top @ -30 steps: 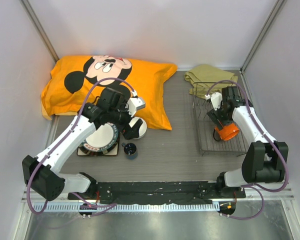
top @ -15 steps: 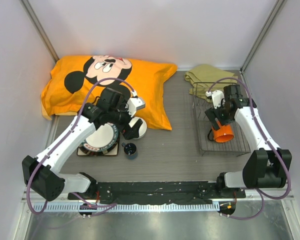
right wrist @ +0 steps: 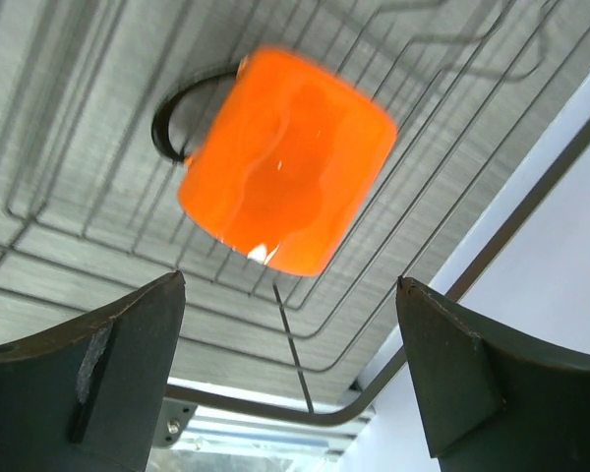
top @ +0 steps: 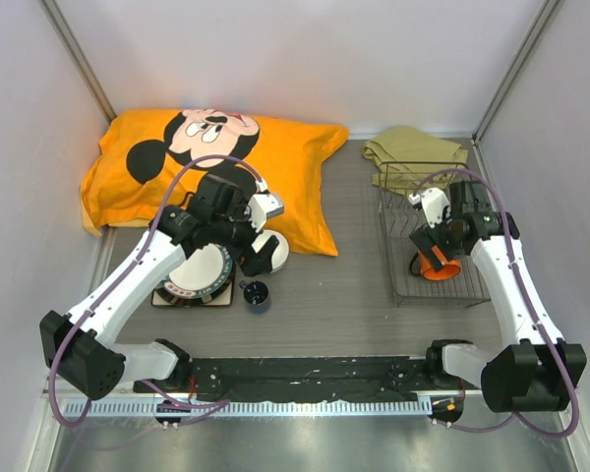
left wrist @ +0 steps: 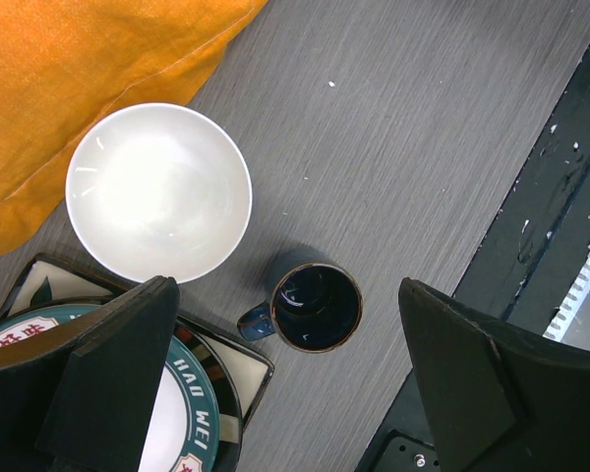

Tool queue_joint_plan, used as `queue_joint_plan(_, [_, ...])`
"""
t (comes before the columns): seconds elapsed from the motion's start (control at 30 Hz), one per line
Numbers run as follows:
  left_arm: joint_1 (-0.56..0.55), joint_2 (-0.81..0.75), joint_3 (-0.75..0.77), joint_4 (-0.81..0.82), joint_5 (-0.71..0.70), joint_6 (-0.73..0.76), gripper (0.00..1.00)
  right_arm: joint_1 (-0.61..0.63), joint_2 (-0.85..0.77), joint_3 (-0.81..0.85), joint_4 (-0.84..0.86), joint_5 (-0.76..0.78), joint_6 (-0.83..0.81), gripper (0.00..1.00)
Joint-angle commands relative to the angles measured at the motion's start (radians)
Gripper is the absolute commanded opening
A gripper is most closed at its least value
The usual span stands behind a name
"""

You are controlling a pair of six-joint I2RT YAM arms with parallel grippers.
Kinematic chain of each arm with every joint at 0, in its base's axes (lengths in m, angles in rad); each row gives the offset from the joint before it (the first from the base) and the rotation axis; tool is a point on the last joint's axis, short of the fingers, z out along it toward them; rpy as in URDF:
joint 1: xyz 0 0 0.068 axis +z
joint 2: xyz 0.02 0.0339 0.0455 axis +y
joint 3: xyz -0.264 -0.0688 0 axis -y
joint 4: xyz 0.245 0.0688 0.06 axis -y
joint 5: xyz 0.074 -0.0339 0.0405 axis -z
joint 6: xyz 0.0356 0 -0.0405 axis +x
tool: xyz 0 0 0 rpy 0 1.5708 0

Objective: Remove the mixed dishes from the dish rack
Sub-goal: Pick up the cup from the dish rack.

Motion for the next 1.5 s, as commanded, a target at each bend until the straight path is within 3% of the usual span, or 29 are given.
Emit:
queue_joint_plan(0.0, [0.004, -0.025, 0.007, 0.026, 0.007, -0.004, 1.0, 0.004, -0.044, -0.071, -0.018, 0.069, -0.066, 0.92])
queue_joint_plan(0.4, [0.004, -0.021, 0.007, 0.028, -0.004, -0.005, 1.0, 0.004, -0.141, -0.271, 0.234, 0.144, -0.149, 0.89])
queue_joint_plan(0.67, [0.004, -0.015, 0.003, 0.034, -0.007, -0.004, 1.0, 0.004, -0.173, -0.404, 0.456, 0.114, -0.188, 0.82])
queue_joint_plan(0.93, [0.004, -0.027, -0.011, 0.035, -0.013, -0.002, 1.0, 0.004, -0.241, -0.556, 0.714, 0.08, -0.232, 0.7])
queue_joint_plan(1.23, [0.004, -0.039, -0.028, 0.037, -0.017, 0.004, 1.0, 0.004, -0.245, -0.622, 0.843, 0.069, -0.229, 0.57])
queue_joint_plan(1.33, [0.004, -0.039, -0.031, 0.04, -0.019, 0.006, 1.0, 0.004, -0.247, -0.627, 0.864, 0.069, -0.218, 0.5])
queue_joint_plan(1.47, [0.004, -0.039, -0.034, 0.043, -0.016, 0.004, 1.0, 0.004, -0.251, -0.627, 0.875, 0.064, -0.201, 0.3])
